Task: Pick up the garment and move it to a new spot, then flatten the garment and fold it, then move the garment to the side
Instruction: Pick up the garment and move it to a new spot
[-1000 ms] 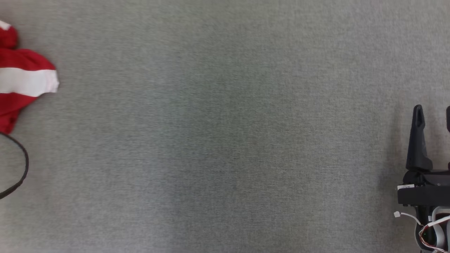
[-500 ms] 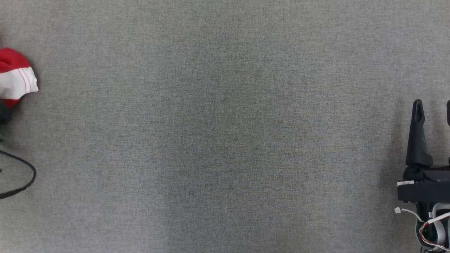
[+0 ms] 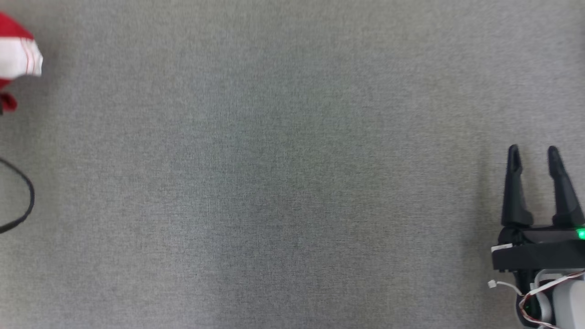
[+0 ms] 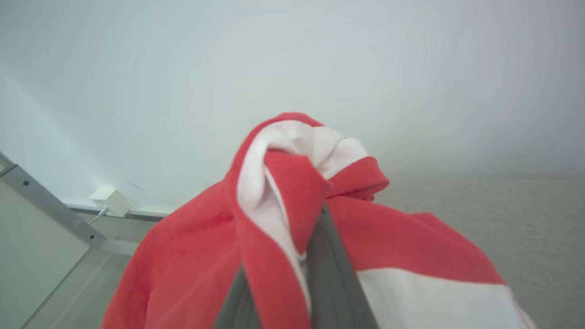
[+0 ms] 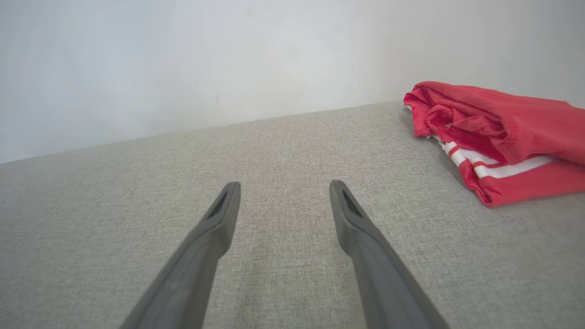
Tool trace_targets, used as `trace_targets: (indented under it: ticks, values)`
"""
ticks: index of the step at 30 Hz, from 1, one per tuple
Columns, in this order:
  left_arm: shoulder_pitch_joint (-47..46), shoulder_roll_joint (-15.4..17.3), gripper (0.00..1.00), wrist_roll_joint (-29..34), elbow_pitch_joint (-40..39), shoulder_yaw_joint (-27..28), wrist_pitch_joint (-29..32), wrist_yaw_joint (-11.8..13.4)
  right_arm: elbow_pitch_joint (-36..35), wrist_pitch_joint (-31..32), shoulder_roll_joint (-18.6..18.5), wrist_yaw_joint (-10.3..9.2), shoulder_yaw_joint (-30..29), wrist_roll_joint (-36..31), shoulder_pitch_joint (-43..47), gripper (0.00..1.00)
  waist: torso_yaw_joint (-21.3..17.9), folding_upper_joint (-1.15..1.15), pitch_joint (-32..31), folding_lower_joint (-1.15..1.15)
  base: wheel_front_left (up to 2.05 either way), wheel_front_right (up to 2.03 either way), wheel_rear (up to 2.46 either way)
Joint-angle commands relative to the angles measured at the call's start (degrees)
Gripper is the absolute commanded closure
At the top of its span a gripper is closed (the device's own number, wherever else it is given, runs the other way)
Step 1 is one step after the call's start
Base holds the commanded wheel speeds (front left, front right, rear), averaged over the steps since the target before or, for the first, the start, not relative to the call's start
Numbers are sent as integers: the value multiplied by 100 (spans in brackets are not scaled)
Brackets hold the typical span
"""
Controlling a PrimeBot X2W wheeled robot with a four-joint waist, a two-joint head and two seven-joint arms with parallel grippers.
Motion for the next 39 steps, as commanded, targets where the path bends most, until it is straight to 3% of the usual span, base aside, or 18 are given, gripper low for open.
trace_targets:
  ticks: [1,11,19,30,35,39]
  values:
    - [-104,6,100,93,-153,-82,-105,-32,77,-66,45,-17,36,35,0,0,-117,0,-278,0,0,0,0]
    - [-226,-239,100,218,-1718,-730,-101,-27,686,-311,307,-17,227,205,96,0,-757,0,-923,0,0,0,0]
    - [120,-828,100,57,-2881,-1559,447,-25,1019,-394,467,-17,366,332,112,0,-1427,0,-1108,0,0,0,0]
    - [799,-1761,100,-145,-3304,-2755,632,-22,1032,-405,567,-17,388,426,159,0,-1929,0,-1101,0,0,0,0]
    - [1420,-1991,100,-291,-3172,-3027,469,42,1056,-406,585,-17,409,478,153,0,-2035,0,-1069,0,0,0,0]
    - [2065,-1964,100,-236,-2902,-3244,339,107,1077,-407,595,-17,448,507,174,0,-2044,0,-1051,0,0,0,0]
